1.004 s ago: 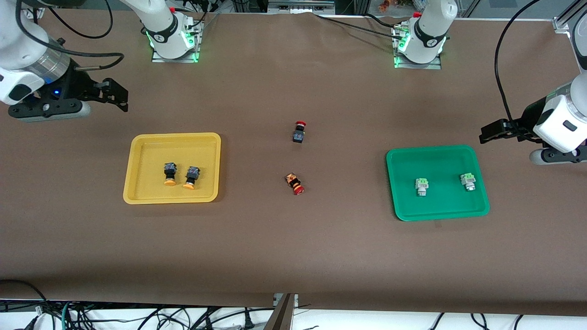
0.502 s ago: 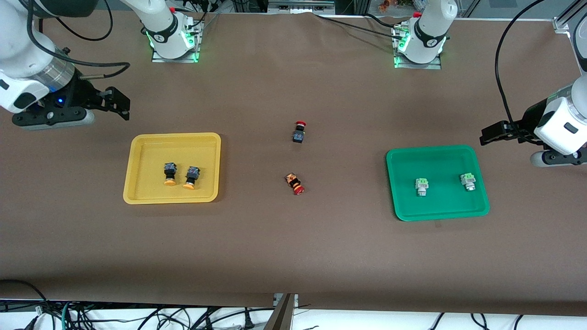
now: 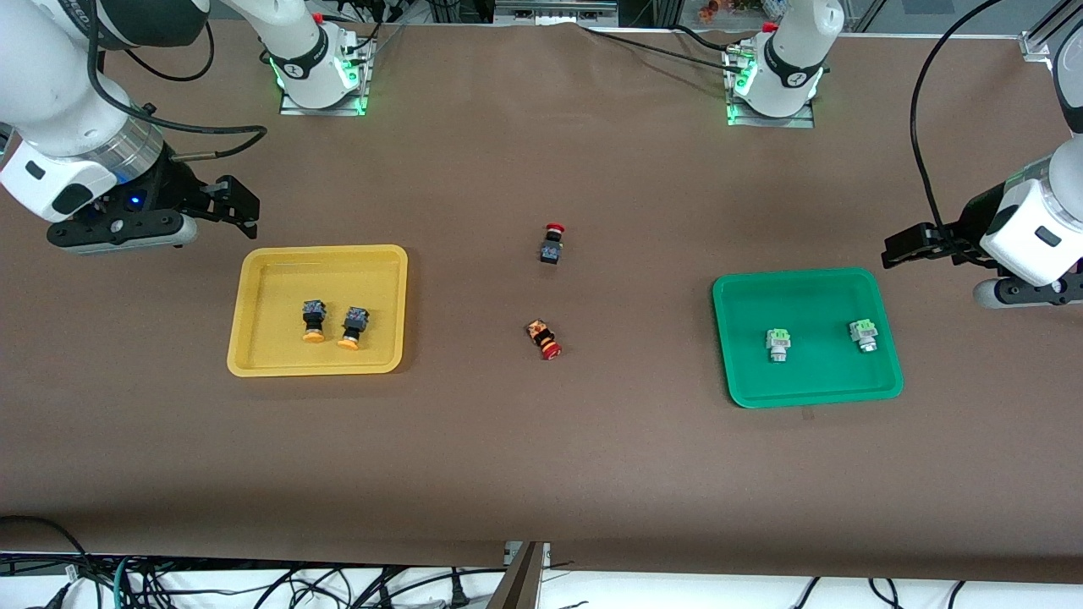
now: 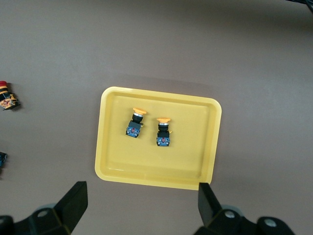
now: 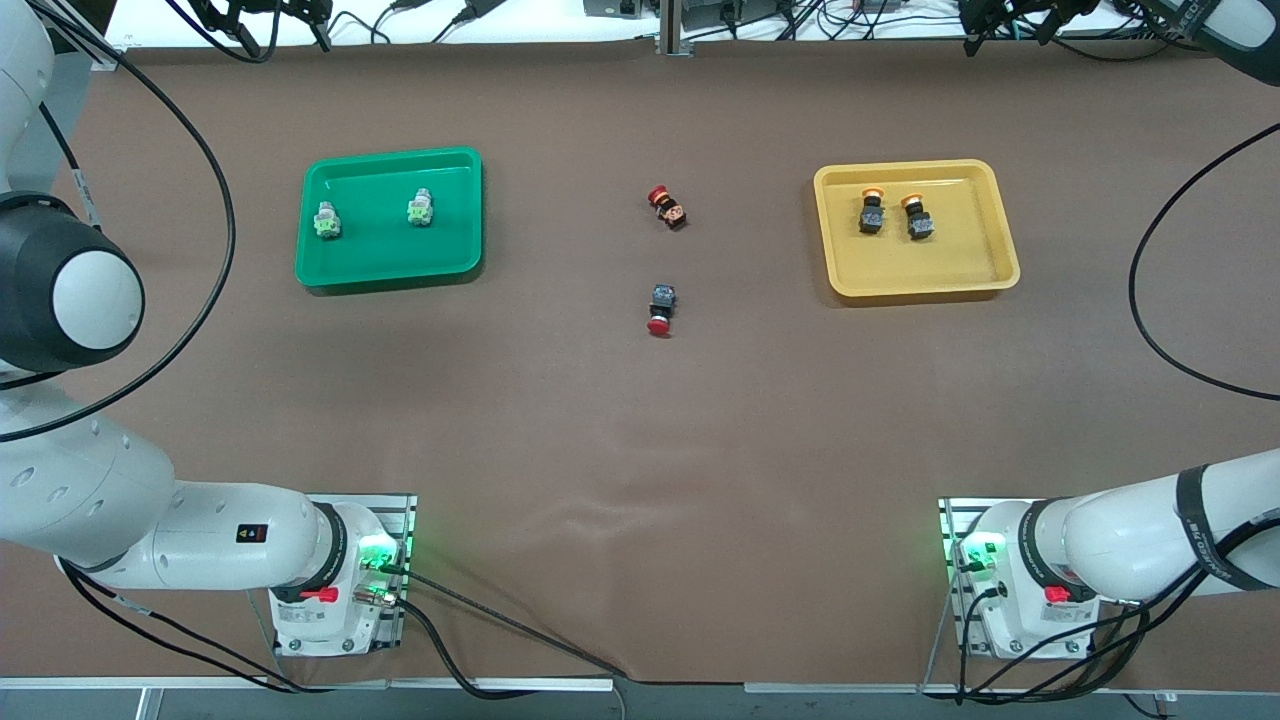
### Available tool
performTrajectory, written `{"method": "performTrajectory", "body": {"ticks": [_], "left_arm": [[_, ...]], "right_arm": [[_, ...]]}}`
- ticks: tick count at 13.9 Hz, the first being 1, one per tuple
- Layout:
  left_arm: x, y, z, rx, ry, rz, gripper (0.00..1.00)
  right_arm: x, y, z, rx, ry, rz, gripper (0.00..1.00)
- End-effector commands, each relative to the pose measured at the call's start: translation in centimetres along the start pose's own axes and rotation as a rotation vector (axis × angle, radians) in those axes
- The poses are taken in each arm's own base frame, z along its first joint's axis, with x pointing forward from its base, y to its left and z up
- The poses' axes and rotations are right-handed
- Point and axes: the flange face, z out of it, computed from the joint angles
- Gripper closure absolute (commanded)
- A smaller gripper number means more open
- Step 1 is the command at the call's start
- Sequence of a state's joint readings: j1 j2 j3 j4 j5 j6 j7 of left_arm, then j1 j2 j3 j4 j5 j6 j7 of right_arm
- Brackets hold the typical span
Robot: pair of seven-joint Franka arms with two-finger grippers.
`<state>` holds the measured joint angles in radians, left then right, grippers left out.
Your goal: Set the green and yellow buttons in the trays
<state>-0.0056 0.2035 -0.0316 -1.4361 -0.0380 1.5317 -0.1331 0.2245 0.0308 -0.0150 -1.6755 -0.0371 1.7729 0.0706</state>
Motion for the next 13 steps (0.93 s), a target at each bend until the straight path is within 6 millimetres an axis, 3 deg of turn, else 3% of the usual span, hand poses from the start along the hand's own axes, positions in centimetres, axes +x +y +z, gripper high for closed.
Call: {"method": "performTrajectory", "body": {"ticks": [1, 13], "left_arm": [[0.17, 0.21, -0.55, -0.017, -0.006, 0.019, 0.0], [0.16, 0.25, -0.55, -0.022, -0.007, 0.02, 0.0]], "right_arm": [[-0.17, 0.47, -0.69, -0.013, -0.003, 0.018, 0.0], [-0.45, 1.16, -1.0, -0.009, -0.01, 0.031, 0.0]]}}
